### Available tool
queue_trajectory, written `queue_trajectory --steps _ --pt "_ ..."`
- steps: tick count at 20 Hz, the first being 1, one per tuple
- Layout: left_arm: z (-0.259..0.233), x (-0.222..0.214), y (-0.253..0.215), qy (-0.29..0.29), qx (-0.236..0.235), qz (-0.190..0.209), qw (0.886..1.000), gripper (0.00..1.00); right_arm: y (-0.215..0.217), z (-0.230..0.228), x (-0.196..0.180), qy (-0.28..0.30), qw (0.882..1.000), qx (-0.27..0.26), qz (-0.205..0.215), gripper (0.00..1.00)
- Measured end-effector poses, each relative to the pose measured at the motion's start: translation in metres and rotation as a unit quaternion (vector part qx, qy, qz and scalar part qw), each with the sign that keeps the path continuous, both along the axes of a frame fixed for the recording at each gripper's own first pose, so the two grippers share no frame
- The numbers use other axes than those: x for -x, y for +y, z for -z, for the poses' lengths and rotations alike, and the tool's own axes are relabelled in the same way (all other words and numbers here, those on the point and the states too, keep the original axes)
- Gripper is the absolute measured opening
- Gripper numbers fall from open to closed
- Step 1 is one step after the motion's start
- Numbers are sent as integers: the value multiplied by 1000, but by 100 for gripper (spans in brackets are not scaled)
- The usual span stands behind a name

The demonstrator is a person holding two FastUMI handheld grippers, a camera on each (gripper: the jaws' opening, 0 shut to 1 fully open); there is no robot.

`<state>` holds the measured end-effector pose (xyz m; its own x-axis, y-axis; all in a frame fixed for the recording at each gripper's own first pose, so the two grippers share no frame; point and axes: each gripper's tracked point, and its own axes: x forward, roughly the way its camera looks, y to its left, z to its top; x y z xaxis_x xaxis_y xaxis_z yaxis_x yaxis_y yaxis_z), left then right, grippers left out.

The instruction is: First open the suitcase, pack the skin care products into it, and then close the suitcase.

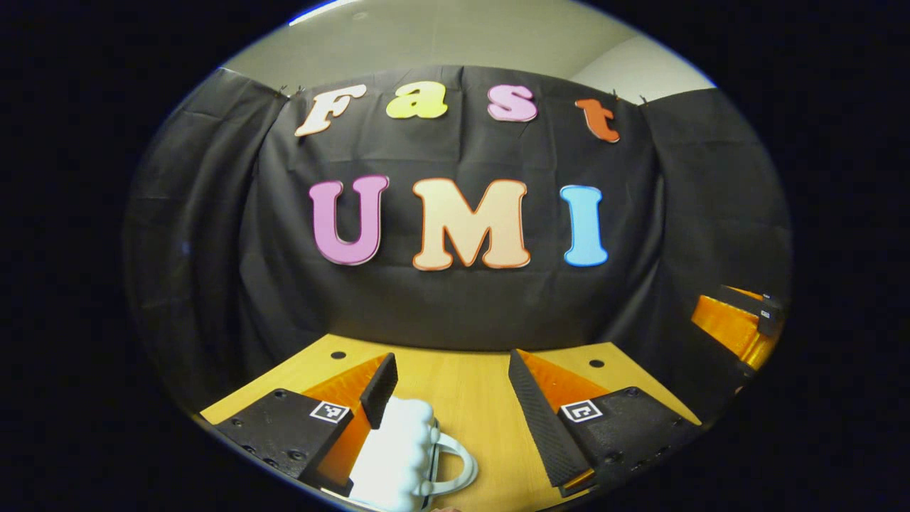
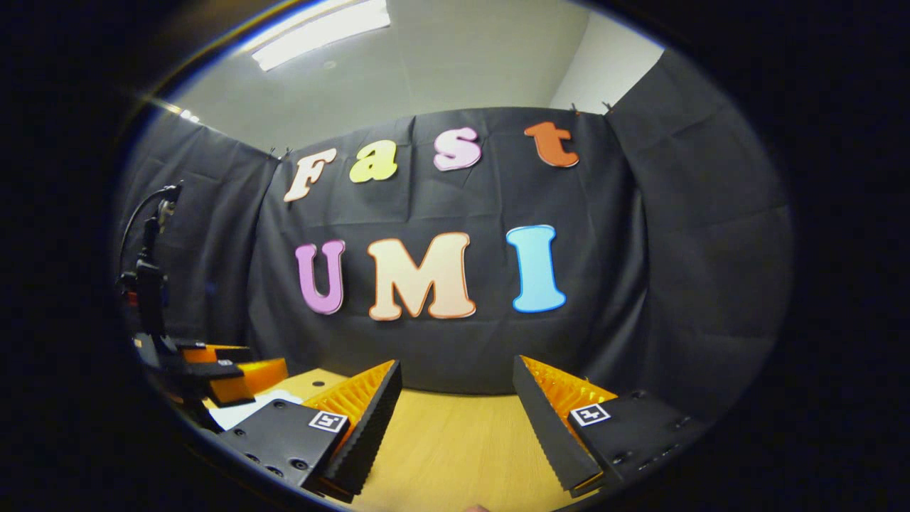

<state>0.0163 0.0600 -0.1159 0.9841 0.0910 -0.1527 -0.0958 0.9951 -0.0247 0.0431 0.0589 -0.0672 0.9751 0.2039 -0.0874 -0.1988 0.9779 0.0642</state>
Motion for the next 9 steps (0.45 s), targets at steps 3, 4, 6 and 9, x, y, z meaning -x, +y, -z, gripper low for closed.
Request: queue_trajectory --steps 3,4,6,9 --pt "-23 -4 -11 -15 -4 40 999 95 4 -23 7 -23 999 1 23 97" --pt "-30 -5 -12 -20 -7 47 999 94 5 -31 10 -35 999 6 28 98" --pt "-46 -5 -13 -40 -11 64 997 94 2 -43 16 -55 997 20 45 97" --pt "-55 -6 -13 -54 -15 80 995 94 5 -54 31 -65 996 32 58 94"
